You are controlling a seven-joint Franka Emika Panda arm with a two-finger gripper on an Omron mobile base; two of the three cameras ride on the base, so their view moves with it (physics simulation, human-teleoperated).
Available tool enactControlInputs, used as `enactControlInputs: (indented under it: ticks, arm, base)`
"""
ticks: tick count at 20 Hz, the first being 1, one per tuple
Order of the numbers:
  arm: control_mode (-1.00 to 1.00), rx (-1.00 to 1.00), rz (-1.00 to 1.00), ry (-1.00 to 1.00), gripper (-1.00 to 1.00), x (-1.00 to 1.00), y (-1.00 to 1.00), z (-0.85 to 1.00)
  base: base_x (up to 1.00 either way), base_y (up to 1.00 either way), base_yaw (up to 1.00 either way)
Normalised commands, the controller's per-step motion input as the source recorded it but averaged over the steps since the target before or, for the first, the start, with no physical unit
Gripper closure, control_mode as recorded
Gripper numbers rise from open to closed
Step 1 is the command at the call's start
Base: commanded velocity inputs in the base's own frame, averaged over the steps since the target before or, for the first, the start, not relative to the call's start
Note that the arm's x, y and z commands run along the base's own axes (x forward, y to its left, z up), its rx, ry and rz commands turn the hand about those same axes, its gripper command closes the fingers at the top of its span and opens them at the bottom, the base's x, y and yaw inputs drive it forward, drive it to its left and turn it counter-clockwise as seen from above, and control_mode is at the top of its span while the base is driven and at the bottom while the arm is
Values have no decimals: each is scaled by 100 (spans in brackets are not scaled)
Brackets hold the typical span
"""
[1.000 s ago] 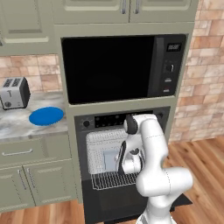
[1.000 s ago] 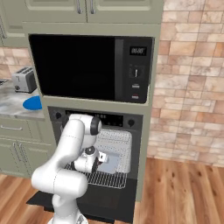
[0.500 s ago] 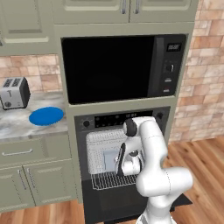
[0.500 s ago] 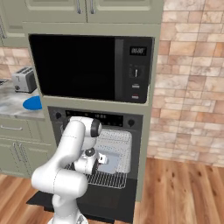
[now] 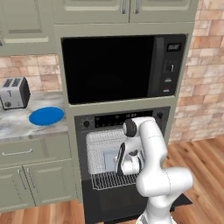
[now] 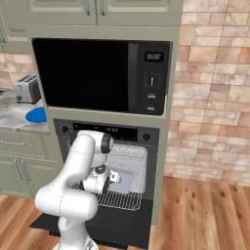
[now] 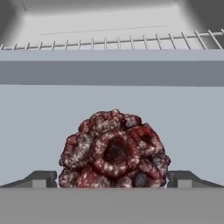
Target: Take the baked cake out of the oven and place it on the plate for cooling. Then close the oven door.
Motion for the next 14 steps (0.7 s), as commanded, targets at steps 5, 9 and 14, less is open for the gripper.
enactControlInputs:
  ticks: [5,9,14]
  arm:
    - [-100,0,0,0,-100,11,0,0]
    - [-100,0,0,0,-100,10,0,0]
    - [-100,0,0,0,-100,1,1,0]
  base:
    - [0,0,0]
    - [0,0,0]
    - [0,0,0]
